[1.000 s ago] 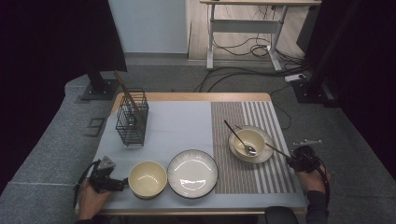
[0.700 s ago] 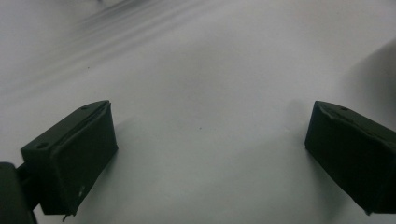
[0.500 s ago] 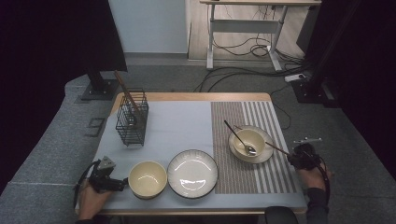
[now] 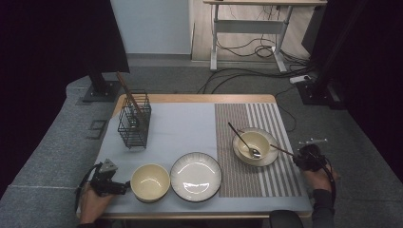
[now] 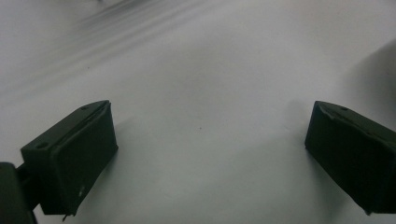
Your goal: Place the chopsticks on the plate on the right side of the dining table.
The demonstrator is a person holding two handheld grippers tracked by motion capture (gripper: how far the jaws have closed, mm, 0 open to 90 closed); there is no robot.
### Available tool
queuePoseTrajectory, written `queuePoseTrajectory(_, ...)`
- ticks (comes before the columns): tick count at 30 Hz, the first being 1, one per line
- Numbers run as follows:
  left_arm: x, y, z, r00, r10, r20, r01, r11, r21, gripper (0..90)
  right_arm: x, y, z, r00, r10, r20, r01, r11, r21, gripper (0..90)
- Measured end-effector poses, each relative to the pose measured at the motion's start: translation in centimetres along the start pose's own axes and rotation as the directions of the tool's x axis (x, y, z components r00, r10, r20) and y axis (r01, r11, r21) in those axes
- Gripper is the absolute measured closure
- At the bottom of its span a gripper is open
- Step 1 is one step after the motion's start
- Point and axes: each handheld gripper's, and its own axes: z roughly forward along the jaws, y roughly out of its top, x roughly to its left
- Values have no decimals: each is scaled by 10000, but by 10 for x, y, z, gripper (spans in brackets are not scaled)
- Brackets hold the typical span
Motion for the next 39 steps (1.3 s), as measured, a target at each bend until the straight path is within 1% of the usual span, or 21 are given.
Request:
queuePoseTrajectory(14, 0, 0, 0, 10000, -4, -8, 4, 10000, -1, 21, -4, 5, 4, 10000, 18, 67, -17, 10000, -45, 723)
queuePoseTrajectory(28, 0, 0, 0, 10000, -10, -9, 10, 10000, -5, 22, -9, 10, 9, 9999, -21, 103, 21, 10000, 39, 721)
queuePoseTrajectory(39, 0, 0, 0, 10000, -14, -14, 14, 10000, -11, 22, -11, 14, 11, 9999, -20, 154, 20, 10000, -30, 721)
